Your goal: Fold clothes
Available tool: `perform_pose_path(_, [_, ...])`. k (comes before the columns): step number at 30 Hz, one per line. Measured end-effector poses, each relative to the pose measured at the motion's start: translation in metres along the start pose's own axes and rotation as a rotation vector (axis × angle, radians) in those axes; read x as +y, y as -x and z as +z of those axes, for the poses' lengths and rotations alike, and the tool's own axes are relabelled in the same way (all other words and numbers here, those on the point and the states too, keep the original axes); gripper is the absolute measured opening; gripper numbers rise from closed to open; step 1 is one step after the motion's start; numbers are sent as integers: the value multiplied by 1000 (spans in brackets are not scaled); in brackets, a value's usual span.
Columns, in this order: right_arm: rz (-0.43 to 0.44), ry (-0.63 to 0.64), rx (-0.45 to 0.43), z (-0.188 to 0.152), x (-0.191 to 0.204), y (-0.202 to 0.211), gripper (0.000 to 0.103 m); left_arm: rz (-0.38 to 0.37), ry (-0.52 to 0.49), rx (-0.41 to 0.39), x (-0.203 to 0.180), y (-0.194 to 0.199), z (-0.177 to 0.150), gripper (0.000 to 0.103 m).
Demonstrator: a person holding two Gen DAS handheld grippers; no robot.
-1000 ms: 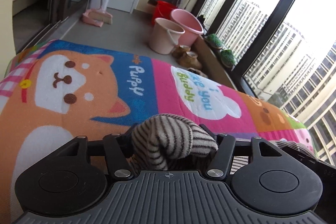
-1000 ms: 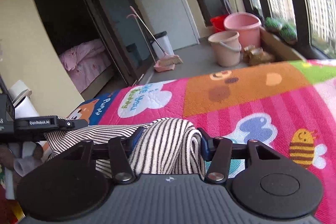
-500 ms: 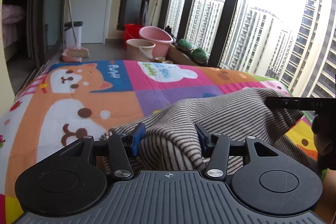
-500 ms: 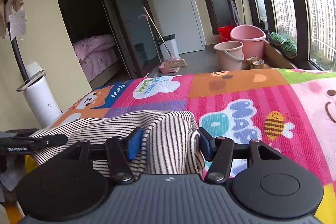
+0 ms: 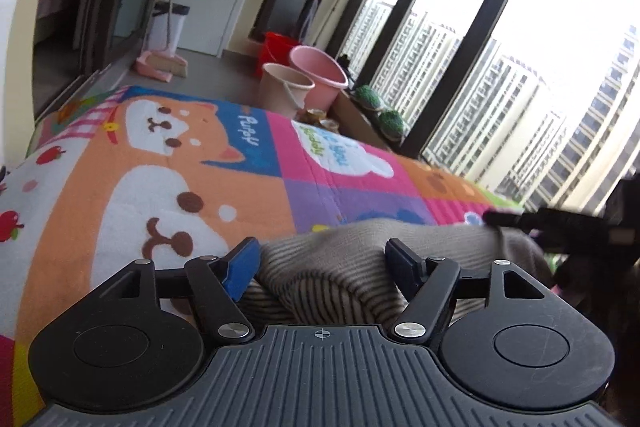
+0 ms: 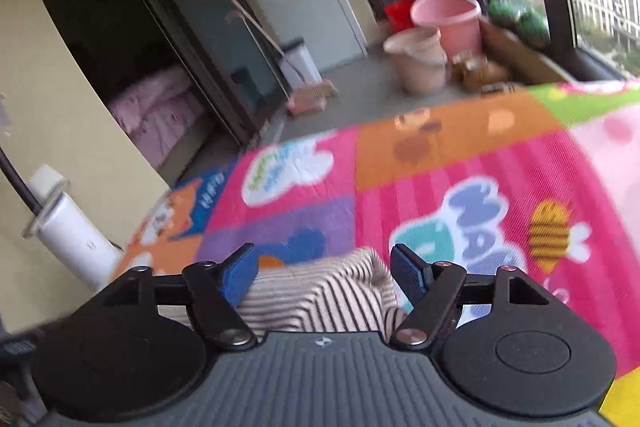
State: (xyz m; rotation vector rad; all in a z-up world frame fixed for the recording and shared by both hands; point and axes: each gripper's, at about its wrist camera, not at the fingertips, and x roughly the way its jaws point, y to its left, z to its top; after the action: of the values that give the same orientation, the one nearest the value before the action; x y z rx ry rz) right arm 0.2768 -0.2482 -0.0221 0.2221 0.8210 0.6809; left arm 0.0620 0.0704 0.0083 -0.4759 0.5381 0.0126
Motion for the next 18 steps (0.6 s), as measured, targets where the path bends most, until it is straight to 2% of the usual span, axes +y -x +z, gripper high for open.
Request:
perform_pose_path(2, [-4,15,16,-10,-1,-10,75,-13,64,19,12,6,10,93])
perform_pose_path(7, [34,-17,7,-19,-10,-5,75,-92,171,282,15,-22,11,94])
perform_pose_path(9, [44,-15,5,-21,-12,-2,75,-105,180,333,9,-34,6,83])
perform_pose_path(10, [41,-5,2,-22,-11,0,75,-99,168,332,5,-37,5,61])
perform_pose_path(11, [37,1,-3,-23,-10,1,75,-85,138,307,1,-37,6,54])
perform_pose_path(13, [31,3,-13,-25,-10,4,75,-77,101,240,-4,-33,10,48])
perform_pose_path(16, [43,-14,-24,-28,-12,3,75,-57,4,126,-13,-27,14,47])
perform_pose_path(18, [50,-12,-33,-30,-13,2,76,24,-124,86,-19,-33,10,50])
